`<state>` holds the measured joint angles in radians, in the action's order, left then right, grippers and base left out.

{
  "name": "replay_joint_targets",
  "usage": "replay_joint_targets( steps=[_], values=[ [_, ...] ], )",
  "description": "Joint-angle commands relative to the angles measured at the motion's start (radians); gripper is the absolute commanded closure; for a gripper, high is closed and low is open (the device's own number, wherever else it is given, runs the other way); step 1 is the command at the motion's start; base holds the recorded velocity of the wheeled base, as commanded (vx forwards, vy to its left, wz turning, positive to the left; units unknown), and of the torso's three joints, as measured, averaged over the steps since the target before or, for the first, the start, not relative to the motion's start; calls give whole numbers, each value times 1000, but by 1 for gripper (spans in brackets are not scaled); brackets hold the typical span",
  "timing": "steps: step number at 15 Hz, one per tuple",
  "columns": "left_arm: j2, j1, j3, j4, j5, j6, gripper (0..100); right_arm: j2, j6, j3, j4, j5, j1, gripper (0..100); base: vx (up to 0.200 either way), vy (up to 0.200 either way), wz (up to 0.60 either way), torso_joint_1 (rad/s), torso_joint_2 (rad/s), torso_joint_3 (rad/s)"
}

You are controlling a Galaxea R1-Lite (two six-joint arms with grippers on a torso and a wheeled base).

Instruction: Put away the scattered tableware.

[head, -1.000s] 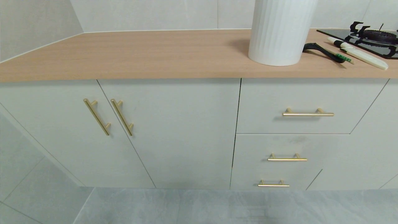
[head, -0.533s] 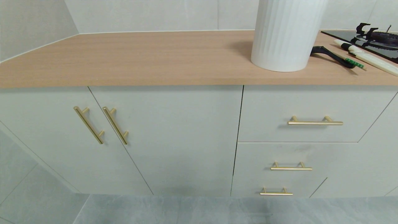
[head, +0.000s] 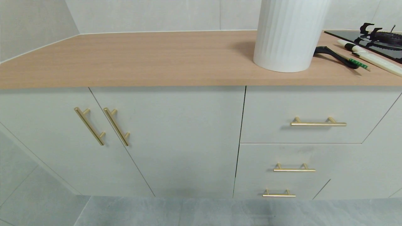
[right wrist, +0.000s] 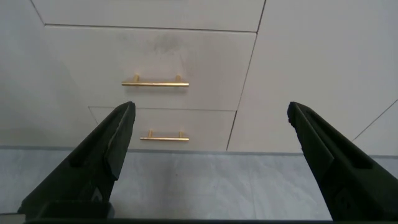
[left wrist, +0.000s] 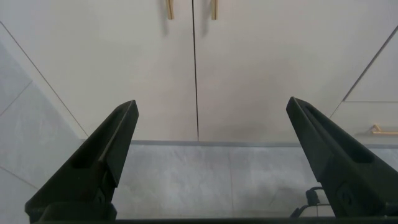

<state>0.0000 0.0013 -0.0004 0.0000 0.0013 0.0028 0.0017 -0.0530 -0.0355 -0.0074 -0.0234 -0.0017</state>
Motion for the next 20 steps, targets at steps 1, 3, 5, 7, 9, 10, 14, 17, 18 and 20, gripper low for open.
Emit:
replay_joint_targets(
  steps=[1,3,5,7,9,10,14,17,18,20],
  values=[
    [2,0,-1,0,0,0,0,78,1,-141,34,100,8,0,0,0,0,0,0,0],
    [2,0,0,0,0,0,0,261,-1,-187,107,217,9,0,0,0,0,0,0,0],
    [0,0,0,0,0,0,0,488,-5,-224,109,323,11,0,0,0,0,0,0,0],
    [2,0,0,0,0,0,0,719,-4,-300,104,349,32,0,0,0,0,0,0,0],
    [2,0,-1,0,0,0,0,959,-4,-382,103,319,65,0,0,0,0,0,0,0],
    [0,0,0,0,0,0,0,1115,-2,-452,103,281,80,0,0,0,0,0,0,0],
    [2,0,0,0,0,0,0,1479,-5,-606,6,214,109,0,0,0,0,0,0,0],
    [0,0,-1,0,0,0,0,1618,-4,-661,-40,177,140,0,0,0,0,0,0,0],
    [2,0,0,0,0,0,0,1643,-4,-664,-68,163,143,0,0,0,0,0,0,0],
    [0,0,0,0,0,0,0,1690,-1,-653,-114,157,146,0,0,0,0,0,0,0]
  ],
)
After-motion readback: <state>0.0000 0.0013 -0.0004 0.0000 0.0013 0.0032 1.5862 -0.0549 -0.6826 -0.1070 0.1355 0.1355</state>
